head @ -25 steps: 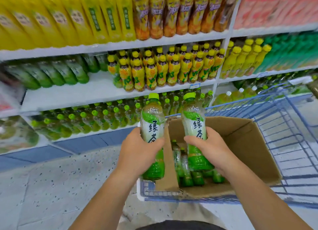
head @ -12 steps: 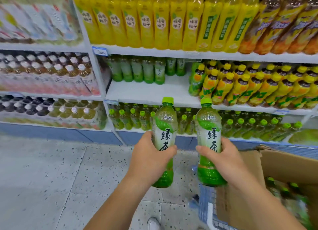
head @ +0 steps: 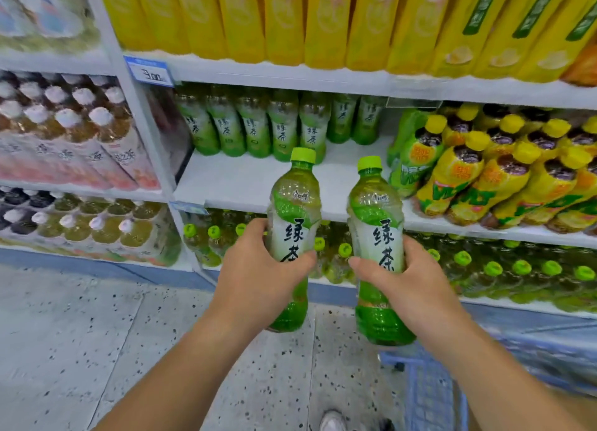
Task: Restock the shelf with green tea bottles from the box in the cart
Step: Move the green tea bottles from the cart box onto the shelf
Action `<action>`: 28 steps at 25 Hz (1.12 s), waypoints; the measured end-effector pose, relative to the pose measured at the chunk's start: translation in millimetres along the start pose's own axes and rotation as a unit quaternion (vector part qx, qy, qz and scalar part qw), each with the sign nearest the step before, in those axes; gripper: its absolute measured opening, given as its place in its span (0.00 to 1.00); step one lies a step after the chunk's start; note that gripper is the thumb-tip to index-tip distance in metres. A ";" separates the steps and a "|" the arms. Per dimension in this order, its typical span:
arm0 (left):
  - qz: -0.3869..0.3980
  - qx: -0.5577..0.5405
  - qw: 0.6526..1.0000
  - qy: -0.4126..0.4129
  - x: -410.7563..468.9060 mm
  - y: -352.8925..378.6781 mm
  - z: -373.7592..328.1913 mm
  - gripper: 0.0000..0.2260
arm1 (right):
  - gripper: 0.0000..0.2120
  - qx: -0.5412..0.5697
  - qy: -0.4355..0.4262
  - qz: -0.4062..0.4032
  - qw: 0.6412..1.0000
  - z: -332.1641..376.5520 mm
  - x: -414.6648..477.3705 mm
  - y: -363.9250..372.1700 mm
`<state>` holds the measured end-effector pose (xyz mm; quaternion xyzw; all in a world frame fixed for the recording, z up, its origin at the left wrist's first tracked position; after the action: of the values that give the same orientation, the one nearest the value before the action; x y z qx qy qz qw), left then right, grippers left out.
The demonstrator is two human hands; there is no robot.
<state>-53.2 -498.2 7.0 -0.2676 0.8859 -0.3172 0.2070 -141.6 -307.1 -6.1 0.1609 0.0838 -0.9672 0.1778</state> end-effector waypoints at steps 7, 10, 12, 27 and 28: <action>-0.028 -0.017 0.999 0.034 104.8 57.0 19.7 0.19 | 0.14 0.016 -0.060 -0.035 0.997 -40.6 109.0 9.3; -0.021 -0.044 0.997 0.063 144.9 69.7 18.7 0.20 | 0.16 0.026 -0.076 -0.035 0.996 -45.9 144.4 14.6; -0.019 -0.048 0.994 0.095 171.3 76.9 15.6 0.22 | 0.18 0.030 -0.093 -0.053 0.994 -45.2 167.4 15.6; 0.007 -0.139 0.952 0.274 258.6 128.9 2.5 0.29 | 0.25 0.032 -0.205 -0.135 0.969 -58.6 248.5 24.6; 0.013 -0.133 0.952 0.277 258.5 130.2 5.6 0.29 | 0.24 0.025 -0.205 -0.144 0.968 -60.5 247.7 25.8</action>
<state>-294.1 -572.0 -135.5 -0.1830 0.9461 -0.2551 -0.0795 -334.2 -396.2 -149.8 -0.0501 0.0435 -0.9967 0.0458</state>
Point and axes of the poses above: each hand's wrist, its own x-axis towards the middle knuckle, its own y-axis out of the palm, z = x × y, the point moved 1 cm from there along x, towards the middle knuckle, and after that the axes turned 12 degrees about x, right-handed, at the moved point
